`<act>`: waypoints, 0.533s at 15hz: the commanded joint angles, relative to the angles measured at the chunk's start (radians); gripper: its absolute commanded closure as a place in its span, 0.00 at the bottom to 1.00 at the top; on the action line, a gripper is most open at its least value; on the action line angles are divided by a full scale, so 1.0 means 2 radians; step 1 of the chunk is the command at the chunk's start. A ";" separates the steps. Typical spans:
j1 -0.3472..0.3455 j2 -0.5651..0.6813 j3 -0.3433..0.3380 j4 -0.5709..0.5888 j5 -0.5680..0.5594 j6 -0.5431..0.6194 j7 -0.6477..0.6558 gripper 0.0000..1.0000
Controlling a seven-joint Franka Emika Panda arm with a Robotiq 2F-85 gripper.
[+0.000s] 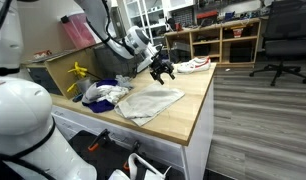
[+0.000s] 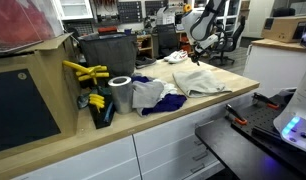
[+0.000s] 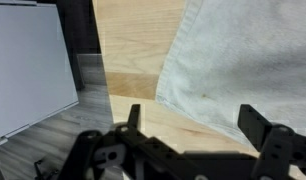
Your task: Fold the towel from left to right then move it to the left.
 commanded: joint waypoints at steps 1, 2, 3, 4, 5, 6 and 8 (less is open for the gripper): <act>-0.011 -0.057 0.033 -0.041 0.064 -0.025 -0.040 0.00; -0.013 -0.069 0.042 -0.050 0.089 -0.031 -0.055 0.00; -0.015 -0.079 0.049 -0.056 0.110 -0.039 -0.068 0.00; -0.016 -0.090 0.055 -0.061 0.129 -0.051 -0.076 0.00; -0.018 -0.100 0.061 -0.065 0.148 -0.064 -0.085 0.00; -0.018 -0.110 0.065 -0.068 0.161 -0.082 -0.088 0.00; -0.022 -0.129 0.074 -0.071 0.190 -0.118 -0.102 0.00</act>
